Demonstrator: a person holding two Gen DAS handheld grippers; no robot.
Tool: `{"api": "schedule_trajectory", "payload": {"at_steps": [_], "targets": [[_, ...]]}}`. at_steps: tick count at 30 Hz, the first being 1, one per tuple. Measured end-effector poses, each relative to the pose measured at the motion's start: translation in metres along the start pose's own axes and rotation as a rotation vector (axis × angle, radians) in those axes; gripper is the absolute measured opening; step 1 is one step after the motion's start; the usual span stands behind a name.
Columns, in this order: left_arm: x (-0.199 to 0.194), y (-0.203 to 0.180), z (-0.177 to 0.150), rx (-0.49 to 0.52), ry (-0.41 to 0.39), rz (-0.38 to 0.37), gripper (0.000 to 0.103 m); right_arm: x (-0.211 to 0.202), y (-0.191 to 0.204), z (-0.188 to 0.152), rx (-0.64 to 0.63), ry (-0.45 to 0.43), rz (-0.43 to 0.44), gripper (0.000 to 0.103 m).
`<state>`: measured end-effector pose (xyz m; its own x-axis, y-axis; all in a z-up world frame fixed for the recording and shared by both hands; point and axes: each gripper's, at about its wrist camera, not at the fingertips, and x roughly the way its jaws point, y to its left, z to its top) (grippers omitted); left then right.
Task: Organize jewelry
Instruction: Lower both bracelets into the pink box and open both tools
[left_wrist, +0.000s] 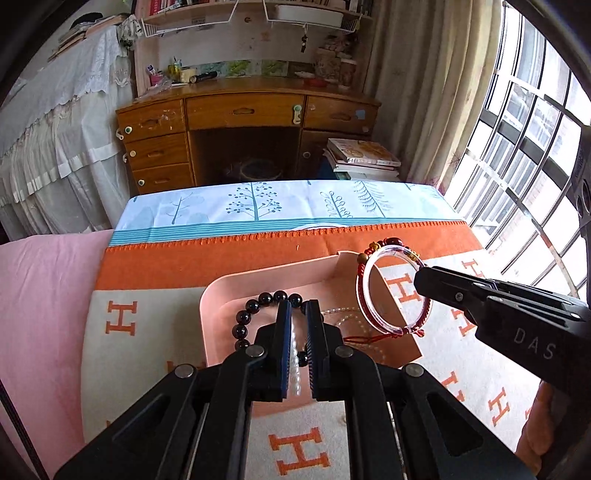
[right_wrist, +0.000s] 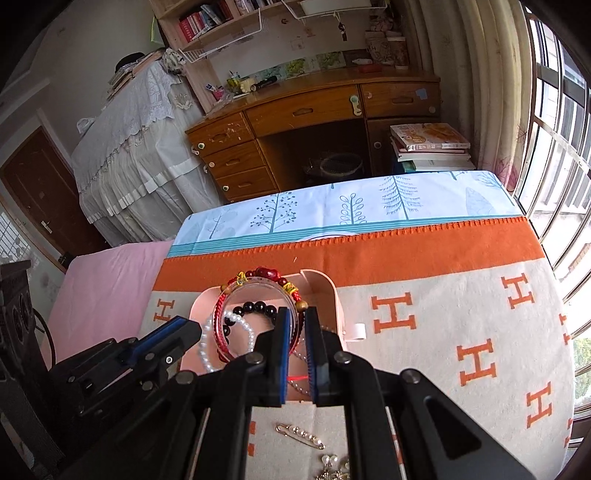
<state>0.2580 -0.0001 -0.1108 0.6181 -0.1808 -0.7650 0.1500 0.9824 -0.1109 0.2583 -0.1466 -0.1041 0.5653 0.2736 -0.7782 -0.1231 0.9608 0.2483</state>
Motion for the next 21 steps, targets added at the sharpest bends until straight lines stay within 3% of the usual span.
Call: {"api": "schedule_trajectory", "payload": {"at_steps": [3, 5, 7, 8, 14, 21], "targets": [[0.008, 0.001, -0.003, 0.005, 0.014, 0.030, 0.017, 0.012, -0.001, -0.007, -0.010, 0.035, -0.001, 0.009], [0.008, 0.003, -0.006, 0.010, 0.008, 0.041, 0.053, 0.017, -0.002, -0.011, -0.010, 0.050, -0.005, 0.009], [0.001, 0.005, -0.008, 0.011, -0.027, 0.056, 0.078, 0.020, -0.003, -0.013, -0.007, 0.071, -0.009, 0.009], [-0.004, 0.005, -0.009, 0.013, -0.048, 0.065, 0.082, 0.021, -0.004, -0.013, -0.002, 0.082, -0.007, 0.010], [-0.021, 0.008, -0.014, 0.015, -0.060, 0.100, 0.090, 0.016, -0.008, -0.021, 0.012, 0.094, -0.003, 0.024], [-0.043, 0.010, -0.027, 0.000, -0.058, 0.099, 0.090, -0.004, -0.004, -0.036, 0.000, 0.090, 0.011, 0.026]]}}
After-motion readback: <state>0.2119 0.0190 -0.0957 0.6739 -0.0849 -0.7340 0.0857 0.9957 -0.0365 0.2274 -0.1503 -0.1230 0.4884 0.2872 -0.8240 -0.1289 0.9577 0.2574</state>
